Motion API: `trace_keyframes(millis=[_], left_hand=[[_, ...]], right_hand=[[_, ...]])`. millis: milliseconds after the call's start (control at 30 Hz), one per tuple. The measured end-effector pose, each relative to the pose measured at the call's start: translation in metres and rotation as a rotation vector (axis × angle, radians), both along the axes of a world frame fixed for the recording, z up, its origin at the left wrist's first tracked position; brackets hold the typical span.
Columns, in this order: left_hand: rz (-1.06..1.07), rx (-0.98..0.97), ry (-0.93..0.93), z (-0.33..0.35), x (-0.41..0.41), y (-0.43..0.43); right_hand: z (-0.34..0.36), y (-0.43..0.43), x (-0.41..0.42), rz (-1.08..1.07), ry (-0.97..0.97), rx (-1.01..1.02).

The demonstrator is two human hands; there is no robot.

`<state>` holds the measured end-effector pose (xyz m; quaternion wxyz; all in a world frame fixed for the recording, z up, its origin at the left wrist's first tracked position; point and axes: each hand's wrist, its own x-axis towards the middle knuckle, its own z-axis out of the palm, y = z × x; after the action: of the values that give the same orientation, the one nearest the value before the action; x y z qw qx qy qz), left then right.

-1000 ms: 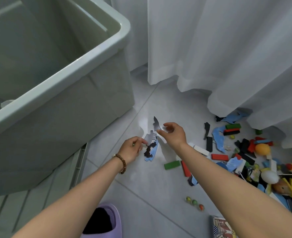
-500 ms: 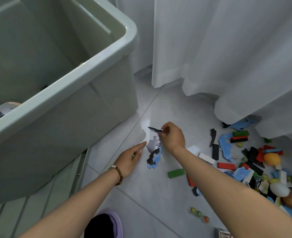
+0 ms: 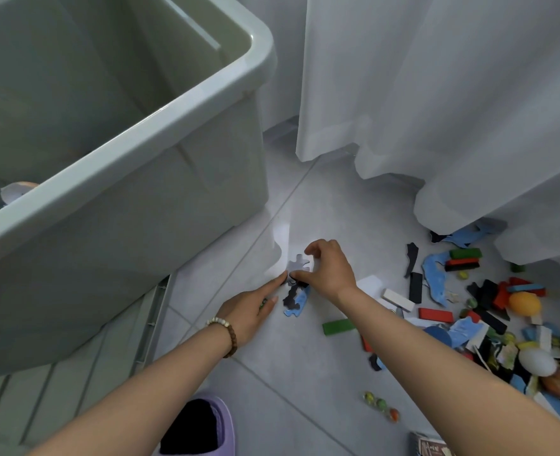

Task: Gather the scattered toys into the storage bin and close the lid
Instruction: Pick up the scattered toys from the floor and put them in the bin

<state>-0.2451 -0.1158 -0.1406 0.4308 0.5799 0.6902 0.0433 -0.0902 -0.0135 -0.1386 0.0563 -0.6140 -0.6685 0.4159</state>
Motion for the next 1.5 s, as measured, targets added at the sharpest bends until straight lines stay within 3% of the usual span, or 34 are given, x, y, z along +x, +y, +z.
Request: trace_keyframes(millis=[133, 267, 433, 533, 600, 833, 1367, 1500], left_hand=[[-0.034, -0.045, 0.069, 0.004, 0.003, 0.003], [-0.079, -0.046, 0.117, 0.005, 0.004, 0.003], [0.039, -0.018, 0.029, 0.005, -0.001, -0.005], [0.079, -0.012, -0.017, 0.003, -0.008, -0.012], [0.058, -0.015, -0.069, -0.001, -0.012, -0.018], [-0.076, -0.06, -0.022, -0.008, -0.003, -0.025], [-0.084, -0.072, -0.087, -0.005, -0.002, -0.024], [-0.053, -0.073, -0.116, -0.007, -0.002, -0.023]], right_hand=[[0.003, 0.001, -0.008, -0.001, -0.085, -0.019], [0.006, -0.002, -0.012, -0.054, -0.008, -0.077], [0.016, 0.01, -0.002, -0.179, 0.259, -0.167], [0.03, 0.014, 0.013, -0.213, 0.388, -0.324], [0.028, 0.002, 0.018, -0.112, 0.324, -0.344], [0.0, -0.037, 0.017, 0.0, 0.116, -0.001], [0.01, -0.042, 0.019, 0.06, -0.016, -0.089], [0.013, -0.036, 0.02, 0.055, 0.021, -0.228]])
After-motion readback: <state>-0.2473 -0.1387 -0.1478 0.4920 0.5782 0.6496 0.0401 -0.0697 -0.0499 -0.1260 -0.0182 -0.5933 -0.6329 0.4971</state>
